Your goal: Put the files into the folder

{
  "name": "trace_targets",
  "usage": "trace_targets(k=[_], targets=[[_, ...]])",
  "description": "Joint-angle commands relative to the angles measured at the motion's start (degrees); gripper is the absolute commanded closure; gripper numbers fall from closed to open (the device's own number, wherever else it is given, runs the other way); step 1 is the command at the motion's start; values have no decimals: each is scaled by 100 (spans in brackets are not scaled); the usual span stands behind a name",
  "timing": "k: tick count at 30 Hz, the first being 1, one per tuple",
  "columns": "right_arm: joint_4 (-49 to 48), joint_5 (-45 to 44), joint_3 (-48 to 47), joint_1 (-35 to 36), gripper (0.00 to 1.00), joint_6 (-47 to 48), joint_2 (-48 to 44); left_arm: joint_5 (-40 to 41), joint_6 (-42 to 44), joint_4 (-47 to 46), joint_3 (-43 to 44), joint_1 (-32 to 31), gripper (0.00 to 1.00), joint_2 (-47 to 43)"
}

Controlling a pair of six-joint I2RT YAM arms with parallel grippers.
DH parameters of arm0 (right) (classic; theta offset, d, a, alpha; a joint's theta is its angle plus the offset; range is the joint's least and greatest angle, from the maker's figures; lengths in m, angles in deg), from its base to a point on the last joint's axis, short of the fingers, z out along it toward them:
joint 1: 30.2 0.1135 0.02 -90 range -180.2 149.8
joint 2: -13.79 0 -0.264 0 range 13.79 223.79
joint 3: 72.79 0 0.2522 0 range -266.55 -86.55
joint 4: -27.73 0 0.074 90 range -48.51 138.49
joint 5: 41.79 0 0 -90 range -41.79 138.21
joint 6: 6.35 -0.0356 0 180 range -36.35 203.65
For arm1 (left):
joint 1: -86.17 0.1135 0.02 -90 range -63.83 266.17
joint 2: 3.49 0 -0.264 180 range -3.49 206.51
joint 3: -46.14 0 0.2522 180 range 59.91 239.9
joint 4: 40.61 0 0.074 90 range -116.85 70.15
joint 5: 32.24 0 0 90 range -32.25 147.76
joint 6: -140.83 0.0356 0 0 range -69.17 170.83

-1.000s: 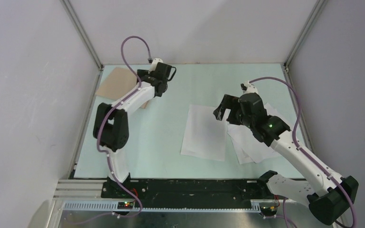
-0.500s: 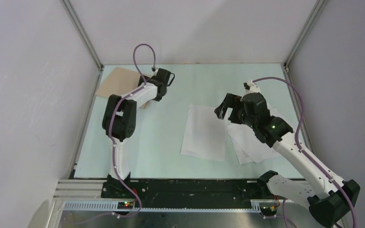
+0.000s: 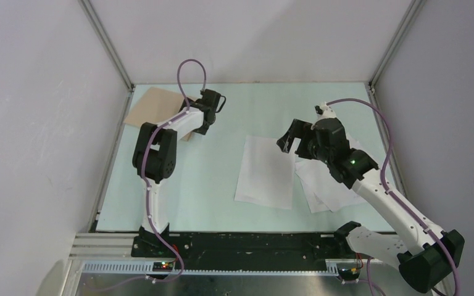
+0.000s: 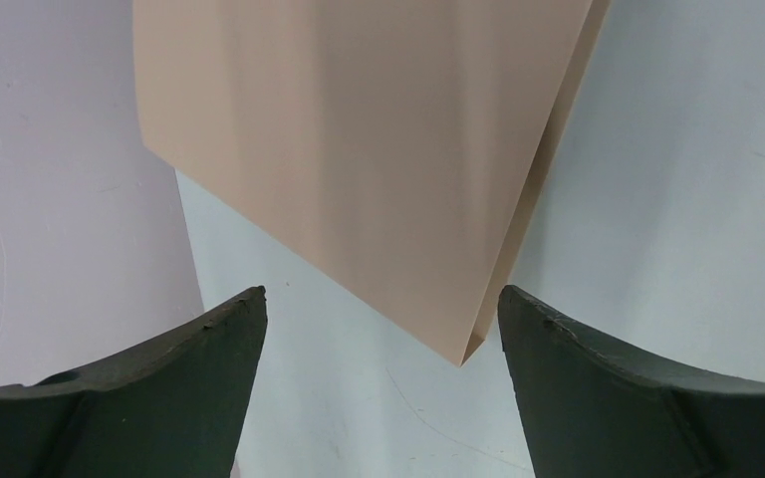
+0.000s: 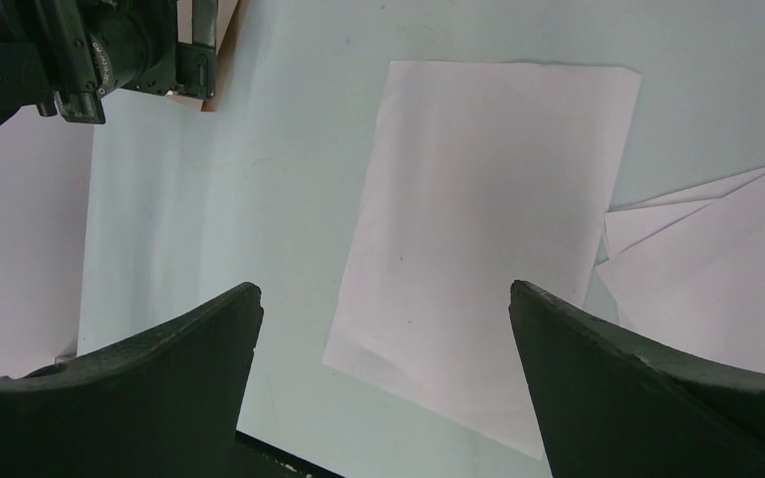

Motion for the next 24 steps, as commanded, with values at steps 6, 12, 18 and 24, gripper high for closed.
trace_targets(k=[6, 12, 18, 24], targets=[[-374, 198, -6, -98, 1, 31, 138, -44, 134, 239, 75, 61, 9, -180], [-1342, 806, -9, -122, 0, -208, 744, -849, -476, 246, 118, 501, 7, -872], [-3132, 1674, -390, 291, 0, -804, 2360, -1284, -1423, 268, 341, 1110, 5, -1220], [-4483, 2397, -1912, 708, 0, -1589, 4687, -1110, -2065, 451, 295, 1220, 4, -1817]])
